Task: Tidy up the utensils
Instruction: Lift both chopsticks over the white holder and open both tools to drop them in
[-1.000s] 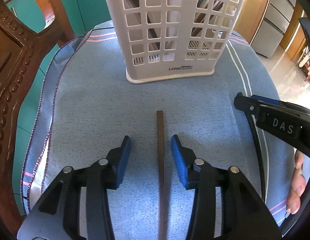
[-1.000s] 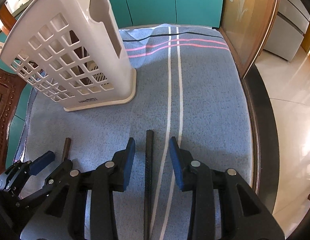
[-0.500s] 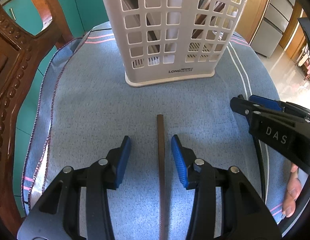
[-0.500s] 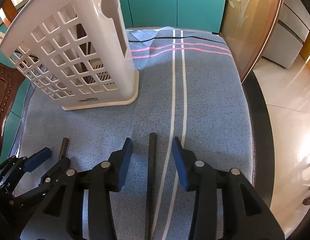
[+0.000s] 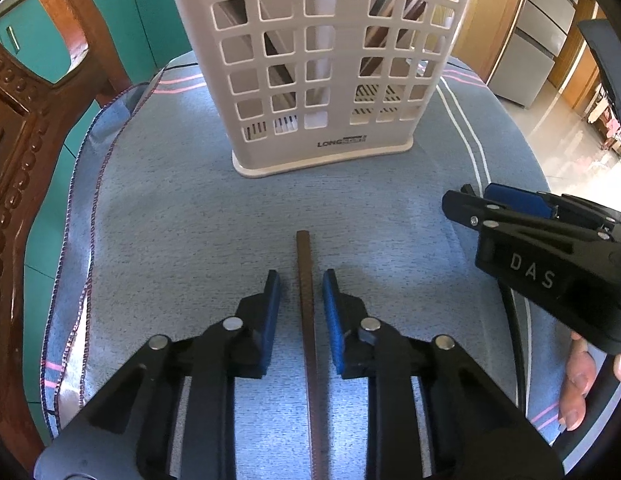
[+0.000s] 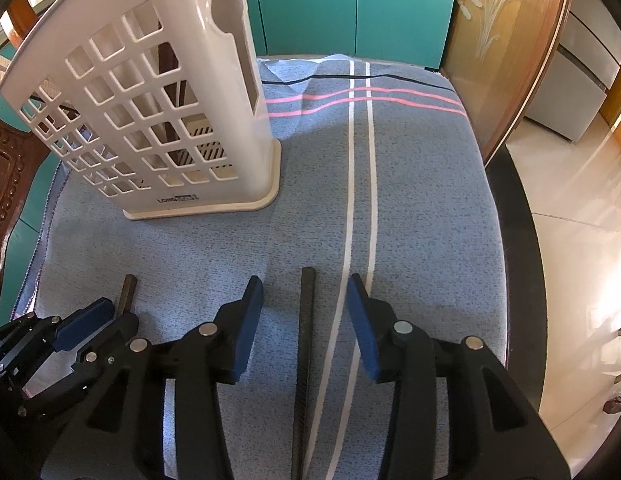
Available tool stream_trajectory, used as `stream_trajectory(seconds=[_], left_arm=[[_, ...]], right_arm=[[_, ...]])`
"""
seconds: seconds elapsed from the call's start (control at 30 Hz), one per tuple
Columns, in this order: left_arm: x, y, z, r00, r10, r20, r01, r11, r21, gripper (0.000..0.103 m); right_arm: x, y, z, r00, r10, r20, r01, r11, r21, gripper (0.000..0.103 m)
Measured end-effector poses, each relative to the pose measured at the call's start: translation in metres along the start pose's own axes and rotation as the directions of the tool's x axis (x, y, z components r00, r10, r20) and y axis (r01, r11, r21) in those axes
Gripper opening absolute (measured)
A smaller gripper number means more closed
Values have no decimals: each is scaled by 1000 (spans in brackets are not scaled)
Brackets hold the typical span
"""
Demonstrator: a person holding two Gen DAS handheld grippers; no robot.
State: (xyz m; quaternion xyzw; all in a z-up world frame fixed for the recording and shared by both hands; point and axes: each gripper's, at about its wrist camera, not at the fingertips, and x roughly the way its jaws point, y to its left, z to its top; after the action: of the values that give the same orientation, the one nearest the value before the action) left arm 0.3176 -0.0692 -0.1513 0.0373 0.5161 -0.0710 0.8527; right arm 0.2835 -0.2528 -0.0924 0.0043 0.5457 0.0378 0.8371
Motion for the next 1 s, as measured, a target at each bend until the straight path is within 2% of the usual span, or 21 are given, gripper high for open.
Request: stream_trajectory(seconds=[0.3,0.33,0.37,0.4,0.47,0.6,0.67,0.83,0.93,1.0], left_arm=[[0,0,6,1000,0,-9,0,1000,3,23],[0,-1,6,1000,1,-8,-1,1000,2,23],[0,0,6,1000,1,-7,-1,1000,-1,20],[0,0,7,1000,8,-3,-8,1000,-7,12],[-1,2,5,1000,11,-1,-11,1000,-17,8],[-4,7,3,1000,-5,0,5,999,-51,7],[-11,11,1,1000,-17,13,18,998,-61,7],[-55,12,-2,994,-47,103,53,997,-50,7],[-92,15,-5,982,-69,177,78,996,-44,7],[-114,16,-5,972,-72,225,83,996,-40,7]], right_arm=[[4,15,-4,998,-59,28,60,997,-57,47],[4,15,-4,998,-54,29,55,997,-59,45],[3,17,-4,999,-42,30,44,997,-64,29],[2,20,-4,999,-40,29,42,997,-69,10],[2,22,-5,999,-22,23,24,997,-75,7],[-5,23,-4,999,44,23,-43,998,-36,7],[-18,19,-2,996,73,56,-72,997,-17,7],[-61,13,2,973,178,149,-179,984,-8,7],[-89,11,0,951,235,200,-234,972,-28,7],[-110,6,-1,928,289,235,-287,957,-41,7]])
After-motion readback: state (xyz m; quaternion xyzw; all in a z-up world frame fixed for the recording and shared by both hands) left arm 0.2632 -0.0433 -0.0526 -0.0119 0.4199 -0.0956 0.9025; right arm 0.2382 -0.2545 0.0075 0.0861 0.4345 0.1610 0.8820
